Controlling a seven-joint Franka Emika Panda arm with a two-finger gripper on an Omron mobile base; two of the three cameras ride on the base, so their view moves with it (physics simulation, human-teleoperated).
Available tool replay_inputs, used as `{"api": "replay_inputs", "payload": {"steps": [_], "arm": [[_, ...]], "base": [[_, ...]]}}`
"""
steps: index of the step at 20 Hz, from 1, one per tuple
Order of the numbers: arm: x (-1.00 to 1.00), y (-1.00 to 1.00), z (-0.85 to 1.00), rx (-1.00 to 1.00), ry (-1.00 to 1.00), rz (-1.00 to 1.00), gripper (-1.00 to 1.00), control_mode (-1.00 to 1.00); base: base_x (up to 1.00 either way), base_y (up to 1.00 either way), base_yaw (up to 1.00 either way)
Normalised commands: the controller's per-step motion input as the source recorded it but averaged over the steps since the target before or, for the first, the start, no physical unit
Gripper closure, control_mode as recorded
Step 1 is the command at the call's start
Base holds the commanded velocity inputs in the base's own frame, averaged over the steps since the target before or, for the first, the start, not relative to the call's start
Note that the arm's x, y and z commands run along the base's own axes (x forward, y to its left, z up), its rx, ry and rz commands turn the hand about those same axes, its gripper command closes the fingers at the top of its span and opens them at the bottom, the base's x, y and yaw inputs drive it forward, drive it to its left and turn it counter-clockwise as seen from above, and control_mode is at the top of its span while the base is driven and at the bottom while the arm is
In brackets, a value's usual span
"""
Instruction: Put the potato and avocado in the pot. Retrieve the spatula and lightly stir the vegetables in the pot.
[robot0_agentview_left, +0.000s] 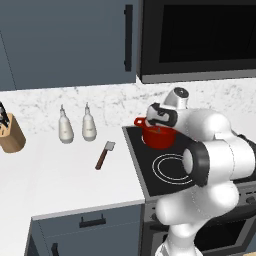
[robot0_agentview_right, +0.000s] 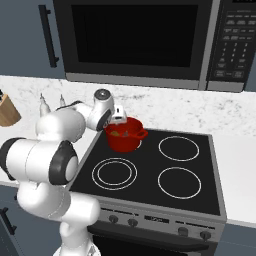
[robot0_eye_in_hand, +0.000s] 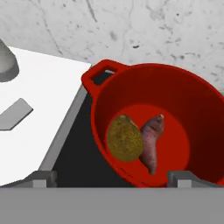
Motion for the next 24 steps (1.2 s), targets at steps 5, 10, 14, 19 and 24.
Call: {"api": "replay_inputs", "payload": {"steps": [5,10,14,19,24], "arm": [[-0.48,0.37,0.24,0.00,-0.05,0.02,-1.00,-1.00],[-0.63,0.42,0.07,0.00,0.00,0.00,-1.00,-1.00],[-0.60,0.58,0.10,0.00,0.00,0.00,-1.00,-1.00],[-0.46,0.65,0.13,0.00,0.00,0.00,-1.00,-1.00],[-0.37,0.52,0.07,-0.11,-0.01,0.03,-1.00,-1.00]], "base": [[0.00,0.00,0.00],[0.00,0.00,0.00],[0.00,0.00,0.00],[0.00,0.00,0.00],[0.00,0.00,0.00]]}}
